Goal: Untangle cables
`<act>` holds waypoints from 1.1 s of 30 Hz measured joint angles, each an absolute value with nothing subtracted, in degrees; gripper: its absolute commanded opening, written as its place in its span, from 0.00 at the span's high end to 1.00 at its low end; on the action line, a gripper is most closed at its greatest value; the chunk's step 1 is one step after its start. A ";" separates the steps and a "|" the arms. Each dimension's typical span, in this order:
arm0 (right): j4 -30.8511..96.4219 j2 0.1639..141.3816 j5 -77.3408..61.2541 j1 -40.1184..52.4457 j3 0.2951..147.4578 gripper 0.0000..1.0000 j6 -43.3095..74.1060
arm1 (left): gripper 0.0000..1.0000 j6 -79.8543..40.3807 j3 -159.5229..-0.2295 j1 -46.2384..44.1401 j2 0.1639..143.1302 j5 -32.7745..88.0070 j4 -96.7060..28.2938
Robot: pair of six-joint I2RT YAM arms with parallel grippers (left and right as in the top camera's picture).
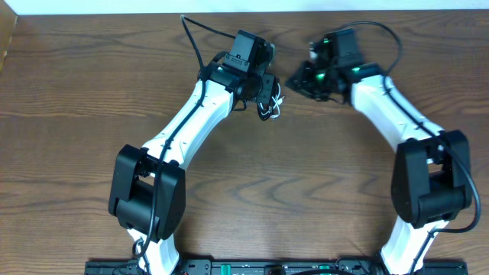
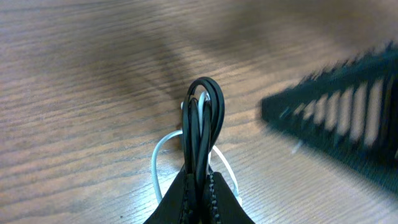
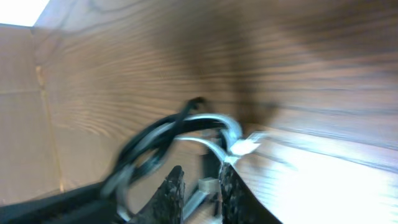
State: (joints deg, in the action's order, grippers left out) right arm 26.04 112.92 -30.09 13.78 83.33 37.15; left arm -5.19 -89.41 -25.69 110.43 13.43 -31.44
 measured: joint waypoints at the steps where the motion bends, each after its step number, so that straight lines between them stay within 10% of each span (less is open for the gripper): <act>1: 27.16 112.88 -30.02 12.51 83.33 0.81 36.34 | 0.92 -3.44 -89.34 -25.71 110.43 13.56 -31.51; 18: 40.47 112.01 -29.58 -8.80 83.33 0.78 26.24 | 0.92 9.04 -88.82 -31.09 113.03 -9.39 -28.60; 33: 42.63 112.01 -29.61 -12.23 83.33 0.65 22.52 | 0.60 -0.25 -88.68 -42.89 116.73 9.39 -28.53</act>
State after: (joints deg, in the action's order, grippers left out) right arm 42.63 112.01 -29.61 -12.23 83.33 22.52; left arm -0.25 -88.68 -42.89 116.73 9.39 -28.53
